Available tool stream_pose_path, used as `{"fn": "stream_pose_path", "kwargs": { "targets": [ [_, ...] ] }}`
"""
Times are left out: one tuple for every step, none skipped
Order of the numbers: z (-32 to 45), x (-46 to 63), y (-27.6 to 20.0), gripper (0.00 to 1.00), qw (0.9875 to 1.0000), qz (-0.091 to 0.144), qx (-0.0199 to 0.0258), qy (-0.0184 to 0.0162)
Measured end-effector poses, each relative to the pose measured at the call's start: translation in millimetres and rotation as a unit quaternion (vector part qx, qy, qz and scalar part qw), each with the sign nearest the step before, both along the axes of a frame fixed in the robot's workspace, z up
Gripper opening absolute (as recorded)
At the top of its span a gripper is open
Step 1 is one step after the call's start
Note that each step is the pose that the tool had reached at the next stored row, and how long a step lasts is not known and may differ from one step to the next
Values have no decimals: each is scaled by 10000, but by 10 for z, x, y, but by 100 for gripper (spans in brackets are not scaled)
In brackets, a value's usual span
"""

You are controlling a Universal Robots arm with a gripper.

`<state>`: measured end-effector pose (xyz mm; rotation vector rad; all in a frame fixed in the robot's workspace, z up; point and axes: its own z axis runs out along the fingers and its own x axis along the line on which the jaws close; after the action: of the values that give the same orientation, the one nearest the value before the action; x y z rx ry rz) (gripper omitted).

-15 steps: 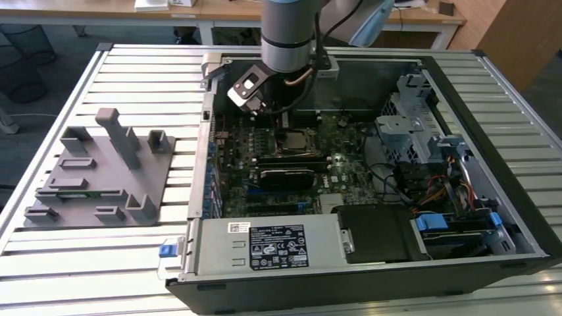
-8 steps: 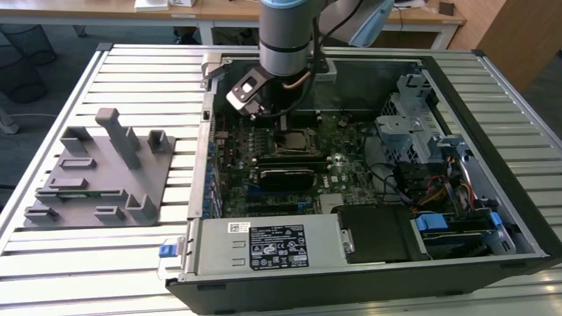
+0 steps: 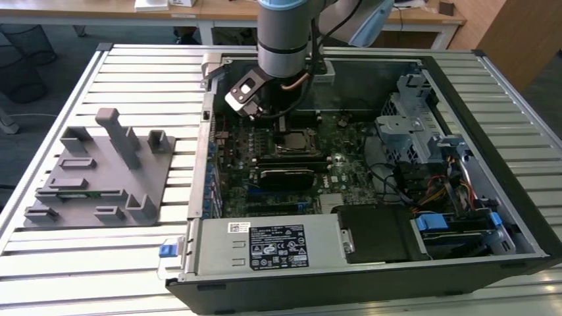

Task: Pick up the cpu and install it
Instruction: 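Close the cpu cover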

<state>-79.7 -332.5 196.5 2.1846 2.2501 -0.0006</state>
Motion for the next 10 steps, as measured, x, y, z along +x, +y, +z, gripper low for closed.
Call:
{"fn": "stream_pose_path", "kwargs": {
  "targets": [
    [-1, 0, 0, 11, 10000, 0, 2, -1],
    [-1, 0, 1, 11, 10000, 1, 3, -1],
    [1, 0, 1, 11, 10000, 1, 4, -1],
    [5, 0, 1, 11, 10000, 2, 6, -2],
    [10, 0, 1, 11, 10000, 3, 9, -4],
    [14, 0, 3, 11, 10000, 4, 11, -5],
    [19, 1, 4, 11, 10000, 4, 14, -6],
    [26, 2, 4, 11, 10000, 5, 15, -7],
    [37, 1, 3, 11, 10000, 5, 13, -4],
    [48, 0, 2, 11, 10000, 6, 12, -3]
  ]
}}
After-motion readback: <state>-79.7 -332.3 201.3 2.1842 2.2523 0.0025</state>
